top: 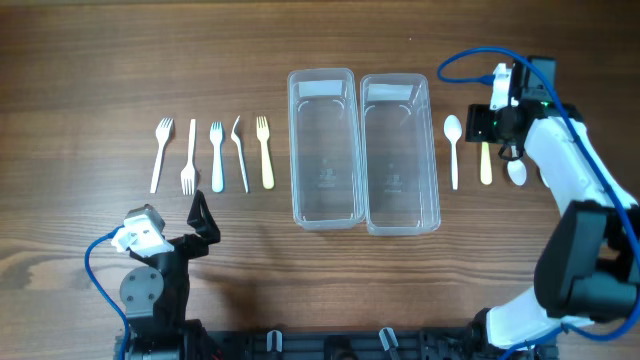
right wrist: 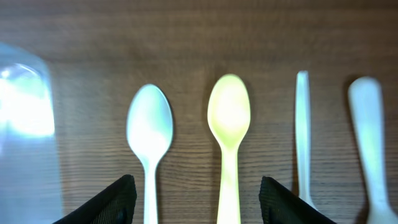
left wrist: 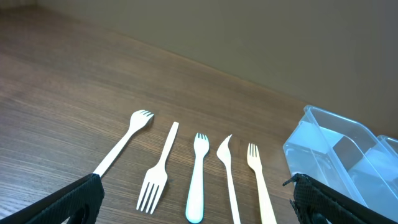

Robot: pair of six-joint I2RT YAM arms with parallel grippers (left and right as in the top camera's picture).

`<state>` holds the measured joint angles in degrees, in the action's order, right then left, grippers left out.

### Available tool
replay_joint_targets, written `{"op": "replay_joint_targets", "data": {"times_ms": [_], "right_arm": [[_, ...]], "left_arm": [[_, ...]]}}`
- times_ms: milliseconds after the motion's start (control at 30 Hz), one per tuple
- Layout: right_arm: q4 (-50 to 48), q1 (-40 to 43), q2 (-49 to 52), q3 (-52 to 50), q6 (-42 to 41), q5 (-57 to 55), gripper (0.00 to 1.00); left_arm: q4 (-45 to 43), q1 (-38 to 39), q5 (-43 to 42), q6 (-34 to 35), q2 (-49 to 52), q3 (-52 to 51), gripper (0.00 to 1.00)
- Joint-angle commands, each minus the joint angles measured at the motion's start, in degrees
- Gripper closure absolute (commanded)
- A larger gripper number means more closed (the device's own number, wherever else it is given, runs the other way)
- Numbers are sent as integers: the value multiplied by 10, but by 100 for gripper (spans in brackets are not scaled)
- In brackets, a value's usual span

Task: Pack container
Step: 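Move right gripper over the yellow spoon and grasp its handle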

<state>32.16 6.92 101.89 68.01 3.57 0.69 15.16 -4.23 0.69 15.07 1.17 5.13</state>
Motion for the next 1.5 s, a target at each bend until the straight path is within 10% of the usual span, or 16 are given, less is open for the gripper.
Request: {"op": "replay_joint_targets", "data": {"times_ms": [0, 1467], "right_arm": [[0, 6, 31, 10, 39, -21, 36], [-41, 45, 127, 9, 67, 1, 51]], "left_arm": [[-1, 3, -9, -14, -3, -4, 0], [-1, 3, -9, -14, -3, -4, 0]]}}
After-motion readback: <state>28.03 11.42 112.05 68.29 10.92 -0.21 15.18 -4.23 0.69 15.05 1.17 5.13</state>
